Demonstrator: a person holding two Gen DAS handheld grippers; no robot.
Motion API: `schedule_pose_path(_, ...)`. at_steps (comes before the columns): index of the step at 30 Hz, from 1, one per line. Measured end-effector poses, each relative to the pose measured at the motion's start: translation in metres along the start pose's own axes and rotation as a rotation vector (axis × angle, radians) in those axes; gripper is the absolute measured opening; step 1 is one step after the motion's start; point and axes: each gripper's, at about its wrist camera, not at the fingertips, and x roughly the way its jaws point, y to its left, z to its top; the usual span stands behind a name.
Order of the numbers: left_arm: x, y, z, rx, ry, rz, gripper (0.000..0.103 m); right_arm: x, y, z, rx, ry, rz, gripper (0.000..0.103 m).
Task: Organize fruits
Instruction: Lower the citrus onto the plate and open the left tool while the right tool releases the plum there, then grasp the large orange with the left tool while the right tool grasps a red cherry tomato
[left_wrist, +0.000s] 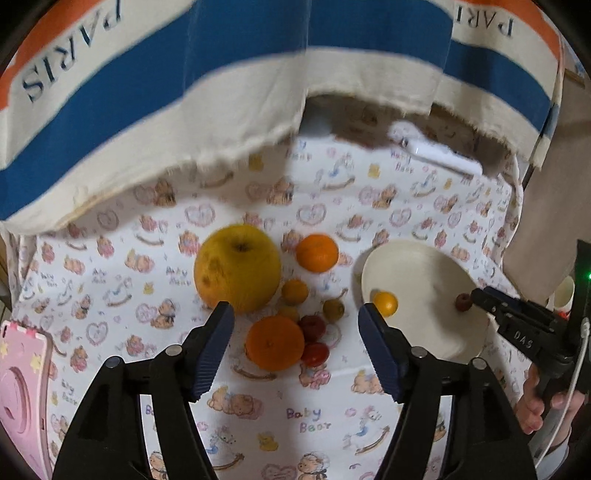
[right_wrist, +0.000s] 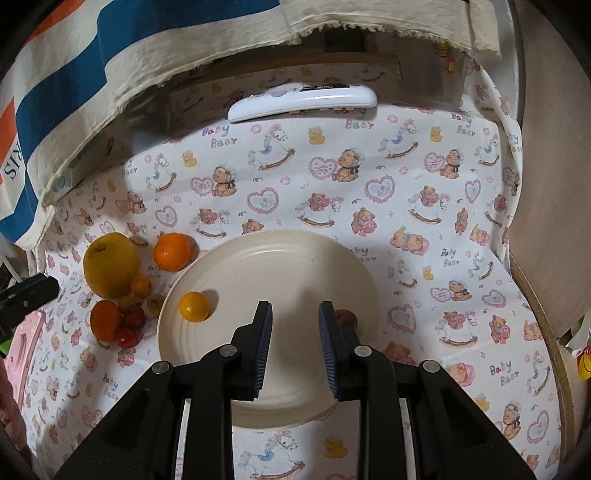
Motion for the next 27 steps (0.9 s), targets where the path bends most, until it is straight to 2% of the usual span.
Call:
schedule_pose_path(6, 0.019, 0.003, -0.007, 0.024, 0.039, 0.036, 0.068, 0.004, 0.013, -0.005, -0.032, 0.013, 0.006, 0.027)
schedule_pose_path(10, 0.035, 0.012, -0.012, 0.001, 0.074, 0.051, 0.068, 0.007, 0.022, -0.009, -0.066, 0.012, -0.010, 0.038)
schedule_pose_path(17, 0.062, 0.027, -0.020, -0.069, 0.172, -0.019, 0.067, 0.015, 0.023, -0.012, -0.076, 0.028, -0.032, 0.040)
schedule_pose_path(19, 0.068, 0.030, -0.022, -0.080, 0.189, -0.023, 0.066, 0.014, 0.024, -0.012, -0.077, 0.024, -0.036, 0.047)
schedule_pose_path(22, 0.073, 0.033, -0.024, -0.097, 0.190, -0.051, 0.065, 0.012, 0.025, -0.012, -0.079, 0.014, -0.035, 0.050)
schedule_pose_path(24, 0.075, 0.034, -0.024, -0.092, 0.185, -0.044, 0.065, 0.011, 0.025, -0.011, -0.079, 0.012, -0.032, 0.050)
schedule_pose_path(25, 0.075, 0.034, -0.025, -0.089, 0.181, -0.049, 0.063, 0.011, 0.025, -0.011, -0.078, 0.013, -0.033, 0.050)
schedule_pose_path(27, 0.076, 0.033, -0.025, -0.087, 0.183, -0.075, 0.051, 0.011, 0.024, -0.011, -0.079, 0.014, -0.035, 0.050)
